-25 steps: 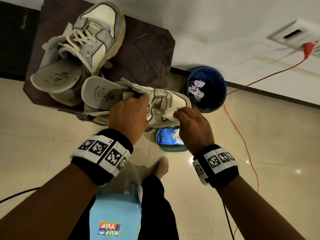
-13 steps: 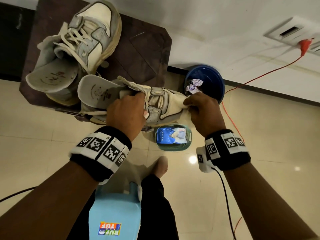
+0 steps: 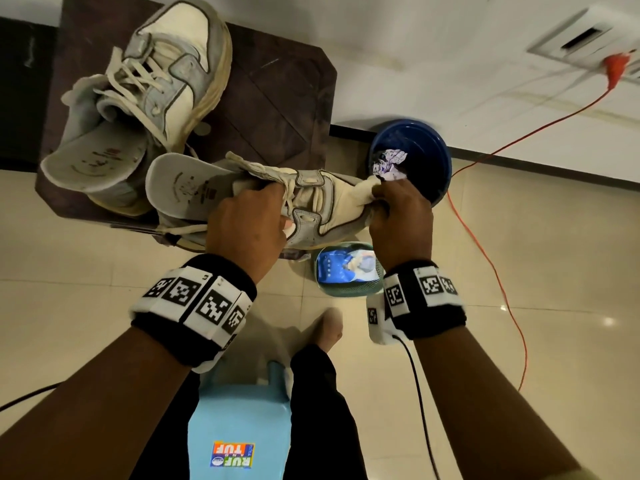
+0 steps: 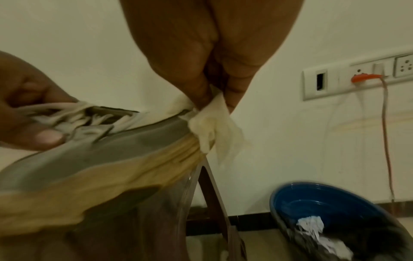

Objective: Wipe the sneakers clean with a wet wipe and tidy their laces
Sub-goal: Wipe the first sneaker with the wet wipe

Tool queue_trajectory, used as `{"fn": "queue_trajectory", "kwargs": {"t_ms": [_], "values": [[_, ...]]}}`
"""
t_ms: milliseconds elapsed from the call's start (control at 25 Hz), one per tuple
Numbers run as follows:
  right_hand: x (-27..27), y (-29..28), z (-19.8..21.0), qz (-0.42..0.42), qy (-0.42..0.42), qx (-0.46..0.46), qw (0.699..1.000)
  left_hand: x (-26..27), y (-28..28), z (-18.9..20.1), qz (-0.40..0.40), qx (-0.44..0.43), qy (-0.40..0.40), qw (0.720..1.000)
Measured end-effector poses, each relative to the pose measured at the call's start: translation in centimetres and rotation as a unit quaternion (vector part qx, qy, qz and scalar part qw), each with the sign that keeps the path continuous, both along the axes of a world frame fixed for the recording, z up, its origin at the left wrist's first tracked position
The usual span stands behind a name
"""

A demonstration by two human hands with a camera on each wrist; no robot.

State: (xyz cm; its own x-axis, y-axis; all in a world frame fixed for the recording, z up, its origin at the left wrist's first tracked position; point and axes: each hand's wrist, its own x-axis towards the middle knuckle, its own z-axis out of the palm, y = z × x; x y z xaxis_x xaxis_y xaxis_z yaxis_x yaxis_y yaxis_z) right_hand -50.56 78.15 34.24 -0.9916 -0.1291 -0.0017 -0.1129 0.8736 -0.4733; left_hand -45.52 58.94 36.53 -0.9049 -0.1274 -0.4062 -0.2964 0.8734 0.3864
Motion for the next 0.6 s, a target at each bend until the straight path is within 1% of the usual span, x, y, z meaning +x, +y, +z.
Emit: {"fn": "queue_trajectory", "kwargs": {"t_ms": [80, 200, 240, 280, 360, 400, 440, 480, 520, 600], "values": [[2.9, 0.0, 0.1, -0.021, -0.002, -0.032, 0.999, 0.0, 0.2, -0.1, -0.004, -0.001, 0.004, 1.0], [6.6, -1.8, -0.3, 0.042, -0.042, -0.043, 0.997, 0.0, 0.1, 0.0, -0.002, 0.005, 0.013, 1.0], [7.1, -2.2, -0.3, 0.041, -0.041, -0.041, 0.997, 0.0, 0.0, 0.1, 0.002, 0.015, 0.015, 1.0], [6.9, -2.3, -0.3, 0.014, -0.028, -0.046, 0.998, 0.1, -0.1, 0.1, 0.008, 0.024, 0.017, 1.0], [5.0, -1.9, -0.3, -0.085, 0.014, -0.062, 0.994, 0.3, -0.2, 0.1, 0.014, 0.037, 0.022, 0.999], [3.8, -1.6, -0.2, -0.122, 0.018, -0.057, 0.991, 0.2, -0.2, 0.2, 0.019, 0.048, 0.024, 0.998], [2.9, -1.5, 0.0, -0.137, 0.005, -0.043, 0.99, 0.1, -0.5, 0.1, 0.031, 0.071, 0.023, 0.997], [2.4, -1.7, 0.0, -0.135, -0.016, -0.032, 0.99, 0.0, -0.9, 0.0, 0.044, 0.109, 0.013, 0.993], [2.4, -2.3, 0.1, -0.127, -0.03, -0.028, 0.991, -0.1, -1.3, 0.0, 0.052, 0.16, -0.006, 0.986], [3.4, -4.1, 0.5, -0.107, -0.039, -0.053, 0.992, -0.3, -2.1, 0.0, 0.055, 0.263, -0.048, 0.962]]}}
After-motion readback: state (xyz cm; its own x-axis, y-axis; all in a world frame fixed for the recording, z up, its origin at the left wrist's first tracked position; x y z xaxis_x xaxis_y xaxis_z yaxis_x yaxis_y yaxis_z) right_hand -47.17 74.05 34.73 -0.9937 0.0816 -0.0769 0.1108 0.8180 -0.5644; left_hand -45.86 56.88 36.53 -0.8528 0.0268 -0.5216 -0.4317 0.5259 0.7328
